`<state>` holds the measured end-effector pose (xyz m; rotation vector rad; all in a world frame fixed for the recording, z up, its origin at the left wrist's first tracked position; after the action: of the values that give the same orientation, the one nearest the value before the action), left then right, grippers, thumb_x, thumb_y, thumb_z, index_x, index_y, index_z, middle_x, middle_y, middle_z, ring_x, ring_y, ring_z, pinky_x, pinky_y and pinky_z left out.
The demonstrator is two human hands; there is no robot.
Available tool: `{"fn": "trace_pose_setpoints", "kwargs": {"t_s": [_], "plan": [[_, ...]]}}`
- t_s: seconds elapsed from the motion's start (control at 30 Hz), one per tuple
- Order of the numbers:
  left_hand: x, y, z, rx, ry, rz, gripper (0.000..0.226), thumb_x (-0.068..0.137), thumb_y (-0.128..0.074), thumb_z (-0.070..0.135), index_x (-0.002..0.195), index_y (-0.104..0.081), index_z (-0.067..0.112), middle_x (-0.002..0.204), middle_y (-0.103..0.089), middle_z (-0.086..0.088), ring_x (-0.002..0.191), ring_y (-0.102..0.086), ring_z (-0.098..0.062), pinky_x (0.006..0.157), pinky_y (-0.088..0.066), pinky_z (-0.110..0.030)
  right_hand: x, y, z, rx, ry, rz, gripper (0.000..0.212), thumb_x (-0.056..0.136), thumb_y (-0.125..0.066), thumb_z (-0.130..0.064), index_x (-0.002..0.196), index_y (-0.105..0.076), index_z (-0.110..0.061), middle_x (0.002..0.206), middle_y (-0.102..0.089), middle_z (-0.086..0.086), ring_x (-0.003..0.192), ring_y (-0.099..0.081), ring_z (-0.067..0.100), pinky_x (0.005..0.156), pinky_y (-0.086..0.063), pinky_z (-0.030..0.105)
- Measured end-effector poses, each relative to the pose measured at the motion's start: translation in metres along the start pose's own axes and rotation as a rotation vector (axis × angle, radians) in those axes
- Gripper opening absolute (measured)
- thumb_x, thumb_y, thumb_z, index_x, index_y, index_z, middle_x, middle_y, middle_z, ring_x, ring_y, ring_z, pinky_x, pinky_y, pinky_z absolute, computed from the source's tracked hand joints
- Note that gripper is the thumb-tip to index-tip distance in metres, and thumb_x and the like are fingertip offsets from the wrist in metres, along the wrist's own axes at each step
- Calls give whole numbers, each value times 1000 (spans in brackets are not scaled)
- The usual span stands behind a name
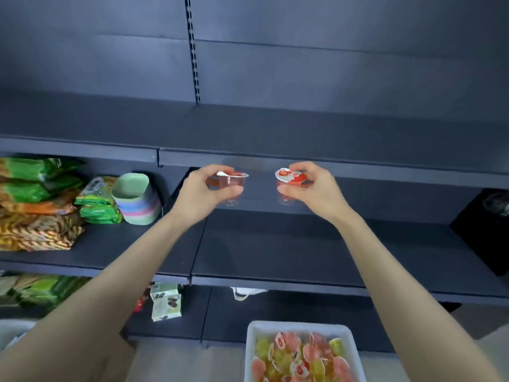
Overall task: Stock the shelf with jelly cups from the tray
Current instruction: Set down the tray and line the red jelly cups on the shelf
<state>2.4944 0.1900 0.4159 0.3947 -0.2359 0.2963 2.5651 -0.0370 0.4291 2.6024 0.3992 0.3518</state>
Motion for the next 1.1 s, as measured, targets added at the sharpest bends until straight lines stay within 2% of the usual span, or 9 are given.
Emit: {"fn": "trace_pose_setpoints", "kwargs": {"t_s": [0.23,0.4,0.5,0.73,0.83,0.93,1.03,1.1], "plan": [[83,21,32,41,-139,52,32,73,-80,20,100,-65,31,97,-70,5,91,-67,-11,87,-50,-26,82,20,-55,-54,142,50,44,73,-80,-25,111,-59,-26,102,-68,-10,89,-64,0,66,-43,3],[138,30,40,104,-152,119,32,72,-80,18,99,-65,28,99,-69,4,90,-66,-6,78,-44,-10,145,26,-65,-64,202,69,43,76,-78,-24,113,-57,-24,104,-66,-7,87,-64,1,68,-41,5],[175,32,33,135,-129,150,33,71,-81,18,98,-65,25,100,-69,2,92,-65,-10,77,-44,-12,186,20,-63,-98,216,59,48,77,-78,-23,119,-56,-20,109,-63,-5,94,-61,10,71,-42,9],[280,36,0,322,-98,140,46,69,-83,18,110,-62,15,107,-64,-7,94,-60,-16,80,-41,-18,286,-11,-47,-162,170,60,52,76,-77,-18,121,-50,-21,109,-56,-6,99,-56,13,64,-40,9],[320,36,-19,343,-77,121,46,70,-82,16,111,-62,13,108,-62,-7,90,-58,-14,77,-39,-17,326,-26,-39,-191,142,63,47,76,-76,-16,115,-50,-20,114,-56,0,99,-56,15,69,-41,16],[353,36,-39,379,-66,82,45,70,-81,16,110,-62,15,109,-60,-7,88,-55,-12,73,-36,-11,358,-38,-29,-277,126,53,46,78,-74,-15,116,-48,-17,120,-47,2,97,-50,14,69,-36,14],[378,32,-53,389,-89,52,42,69,-82,16,107,-63,16,108,-61,-7,87,-57,-12,66,-36,-1,379,-42,-20,-293,106,56,45,80,-72,-17,117,-48,-17,120,-44,2,99,-48,13,80,-35,19],[388,28,-59,406,-110,30,43,70,-82,16,108,-63,14,107,-62,-7,87,-57,-12,67,-35,1,387,-45,-16,-305,105,47,44,81,-72,-18,118,-48,-17,118,-43,1,98,-48,13,81,-34,20]]}}
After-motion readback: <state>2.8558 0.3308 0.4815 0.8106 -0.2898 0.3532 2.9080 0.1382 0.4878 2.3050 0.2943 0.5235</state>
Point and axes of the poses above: each hand's wrist, its own x-axis towards the middle knuckle, its own y-axis out of the back of the hand, z = x × y, the point moved 3 cm from there along x, towards the middle knuckle
